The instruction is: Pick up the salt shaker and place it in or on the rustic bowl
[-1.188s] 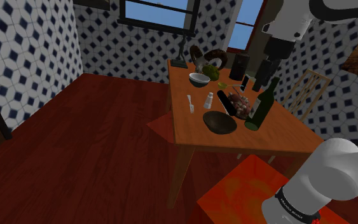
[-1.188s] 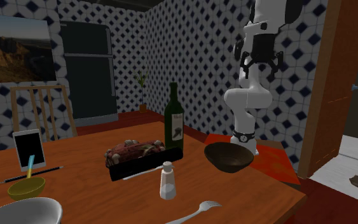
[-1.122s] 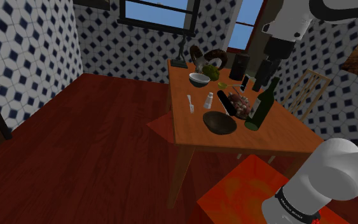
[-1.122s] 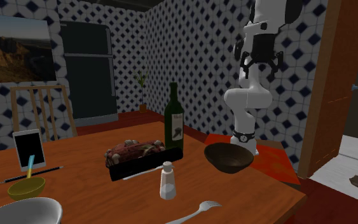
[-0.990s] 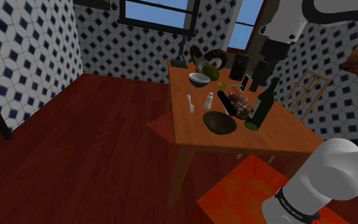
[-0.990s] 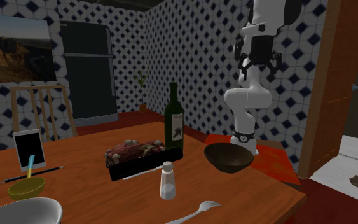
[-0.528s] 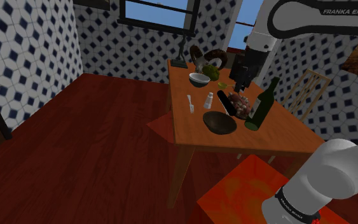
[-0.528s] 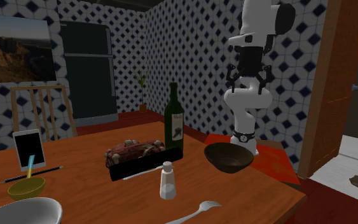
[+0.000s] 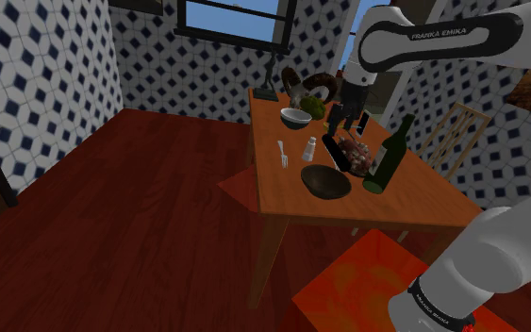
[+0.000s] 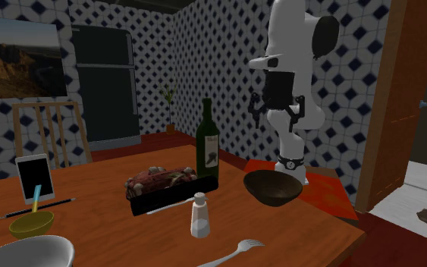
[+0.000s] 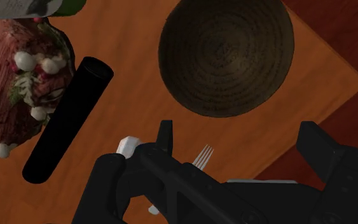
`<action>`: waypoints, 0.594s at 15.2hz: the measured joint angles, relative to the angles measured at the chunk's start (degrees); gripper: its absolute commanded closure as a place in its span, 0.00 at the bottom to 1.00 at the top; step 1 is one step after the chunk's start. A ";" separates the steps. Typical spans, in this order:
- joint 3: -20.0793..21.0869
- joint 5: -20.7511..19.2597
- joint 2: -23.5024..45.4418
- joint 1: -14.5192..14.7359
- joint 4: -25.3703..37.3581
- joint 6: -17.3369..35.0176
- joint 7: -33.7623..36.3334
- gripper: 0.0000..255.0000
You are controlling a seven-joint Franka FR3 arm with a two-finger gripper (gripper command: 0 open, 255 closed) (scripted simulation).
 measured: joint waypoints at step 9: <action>-2.76 -0.84 18.09 -2.42 11.16 7.54 -1.10 0.00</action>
